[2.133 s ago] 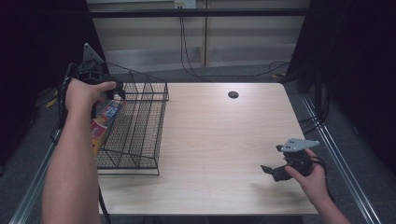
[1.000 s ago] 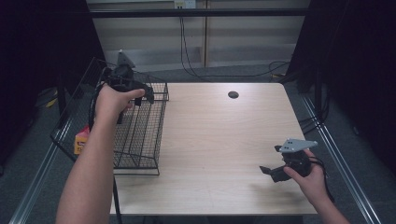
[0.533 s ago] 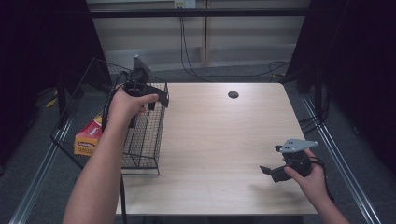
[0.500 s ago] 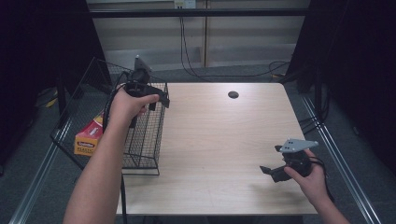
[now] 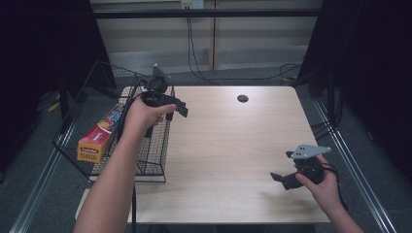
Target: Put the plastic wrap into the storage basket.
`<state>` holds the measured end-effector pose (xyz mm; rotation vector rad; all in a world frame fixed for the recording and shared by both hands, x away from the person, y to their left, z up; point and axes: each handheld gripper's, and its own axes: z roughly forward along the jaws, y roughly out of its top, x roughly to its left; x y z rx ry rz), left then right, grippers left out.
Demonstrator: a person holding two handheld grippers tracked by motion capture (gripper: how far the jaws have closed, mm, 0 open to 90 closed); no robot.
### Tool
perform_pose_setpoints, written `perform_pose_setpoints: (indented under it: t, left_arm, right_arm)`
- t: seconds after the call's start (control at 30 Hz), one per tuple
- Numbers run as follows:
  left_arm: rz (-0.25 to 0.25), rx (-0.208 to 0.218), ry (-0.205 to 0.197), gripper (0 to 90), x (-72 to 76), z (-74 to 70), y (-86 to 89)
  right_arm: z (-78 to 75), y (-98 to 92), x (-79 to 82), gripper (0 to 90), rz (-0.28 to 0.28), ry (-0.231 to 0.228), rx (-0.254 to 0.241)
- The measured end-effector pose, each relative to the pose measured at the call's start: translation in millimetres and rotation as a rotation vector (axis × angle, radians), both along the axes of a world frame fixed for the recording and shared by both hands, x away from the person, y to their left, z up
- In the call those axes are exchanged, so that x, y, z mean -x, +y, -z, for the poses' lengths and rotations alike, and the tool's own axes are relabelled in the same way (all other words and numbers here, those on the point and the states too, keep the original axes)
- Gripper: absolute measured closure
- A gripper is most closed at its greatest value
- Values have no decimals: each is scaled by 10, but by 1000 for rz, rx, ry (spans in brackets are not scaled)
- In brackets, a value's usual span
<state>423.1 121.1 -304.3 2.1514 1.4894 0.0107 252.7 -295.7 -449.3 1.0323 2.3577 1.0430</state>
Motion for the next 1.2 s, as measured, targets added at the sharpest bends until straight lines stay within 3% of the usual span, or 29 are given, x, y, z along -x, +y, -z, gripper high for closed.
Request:
perform_pose_setpoints:
  t: [1.2]
  left_arm:
    - [166,29,25,99,178,447,-470]
  right_arm:
    - [12,25,2,30,-5,2,12]
